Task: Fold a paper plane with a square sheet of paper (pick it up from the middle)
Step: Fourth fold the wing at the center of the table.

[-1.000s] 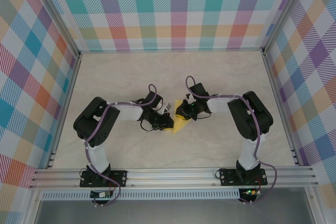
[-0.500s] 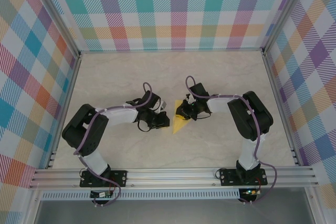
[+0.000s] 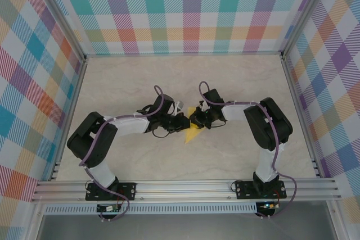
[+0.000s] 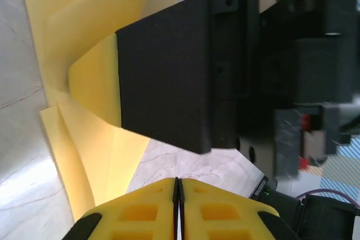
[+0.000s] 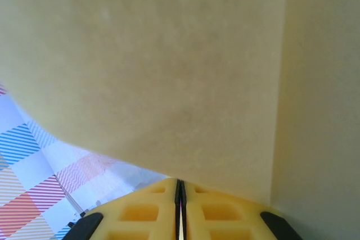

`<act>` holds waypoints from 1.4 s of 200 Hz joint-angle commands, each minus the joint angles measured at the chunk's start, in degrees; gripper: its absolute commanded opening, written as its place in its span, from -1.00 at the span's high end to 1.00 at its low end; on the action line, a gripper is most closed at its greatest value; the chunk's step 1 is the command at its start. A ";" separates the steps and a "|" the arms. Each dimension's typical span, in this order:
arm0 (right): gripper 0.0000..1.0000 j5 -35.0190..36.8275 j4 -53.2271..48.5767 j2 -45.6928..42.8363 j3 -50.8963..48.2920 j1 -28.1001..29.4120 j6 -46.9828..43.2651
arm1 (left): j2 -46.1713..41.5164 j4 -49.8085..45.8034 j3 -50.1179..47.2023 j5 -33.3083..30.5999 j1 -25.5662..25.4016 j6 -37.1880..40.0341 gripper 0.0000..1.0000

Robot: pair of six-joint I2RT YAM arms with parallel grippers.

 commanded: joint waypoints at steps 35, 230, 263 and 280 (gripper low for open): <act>0.75 3.15 -3.97 3.40 -0.71 -0.20 -1.08 | 4.65 5.10 -0.91 3.18 -1.33 -2.00 0.75; 0.75 3.46 -4.68 3.76 -0.44 -0.25 -1.28 | 4.76 -12.00 -0.27 -0.20 -1.60 7.28 0.75; 0.75 3.37 -4.68 3.75 -0.44 -0.25 -1.17 | 1.65 -11.20 0.34 -0.16 -1.68 6.66 0.75; 0.75 3.33 -4.84 3.66 -0.44 -0.20 -1.30 | -0.69 -10.83 0.57 -1.70 -1.84 5.98 0.75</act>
